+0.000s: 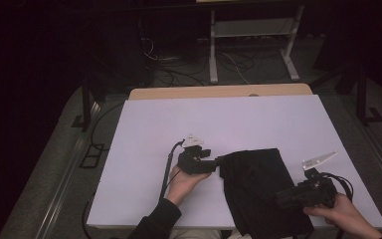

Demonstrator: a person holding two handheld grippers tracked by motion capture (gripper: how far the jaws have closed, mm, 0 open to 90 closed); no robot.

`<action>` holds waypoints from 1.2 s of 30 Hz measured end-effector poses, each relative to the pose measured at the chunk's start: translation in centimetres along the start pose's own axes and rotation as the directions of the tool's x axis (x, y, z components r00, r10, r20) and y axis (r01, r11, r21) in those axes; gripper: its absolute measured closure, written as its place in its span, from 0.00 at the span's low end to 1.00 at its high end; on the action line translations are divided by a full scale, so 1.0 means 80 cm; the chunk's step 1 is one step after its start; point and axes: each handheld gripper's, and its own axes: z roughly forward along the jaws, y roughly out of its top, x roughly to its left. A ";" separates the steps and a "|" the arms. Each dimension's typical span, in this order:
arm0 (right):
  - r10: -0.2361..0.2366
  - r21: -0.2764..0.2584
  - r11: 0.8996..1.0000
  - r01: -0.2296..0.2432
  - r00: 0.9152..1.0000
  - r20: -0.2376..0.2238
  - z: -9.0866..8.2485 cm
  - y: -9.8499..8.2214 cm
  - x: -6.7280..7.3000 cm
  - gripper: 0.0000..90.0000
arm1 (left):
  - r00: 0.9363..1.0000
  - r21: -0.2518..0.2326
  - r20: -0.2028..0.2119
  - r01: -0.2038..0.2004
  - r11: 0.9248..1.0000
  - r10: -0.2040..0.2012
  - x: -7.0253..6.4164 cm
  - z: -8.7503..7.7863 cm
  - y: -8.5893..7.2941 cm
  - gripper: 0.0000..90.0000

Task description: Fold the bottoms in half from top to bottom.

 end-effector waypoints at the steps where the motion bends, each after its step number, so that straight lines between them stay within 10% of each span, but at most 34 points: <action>1: -0.003 -0.020 1.000 0.003 1.000 -0.010 -0.004 0.003 0.000 0.54 | 1.000 -0.002 0.000 0.001 1.000 -0.001 0.000 0.000 0.000 0.42; 5: -0.030 -0.088 0.996 0.031 0.999 0.023 -0.014 0.016 -0.001 0.52 | 1.000 -0.004 -0.001 0.002 1.000 -0.002 0.001 0.000 0.000 0.41; 10: -0.057 -0.135 0.988 0.075 0.989 0.134 -0.018 0.038 -0.010 0.79 | 1.000 -0.007 -0.003 -0.002 1.000 0.002 0.002 -0.001 0.001 0.41; 17: -0.072 -0.112 0.989 0.093 0.981 0.179 -0.005 0.069 -0.027 0.98 | 1.000 -0.018 -0.003 0.005 1.000 -0.005 0.002 -0.004 0.003 0.41; 36: -0.048 -0.032 0.998 0.057 0.976 0.213 0.044 0.109 -0.062 0.98 | 1.000 -0.008 0.000 -0.005 1.000 0.005 0.002 -0.003 0.002 0.41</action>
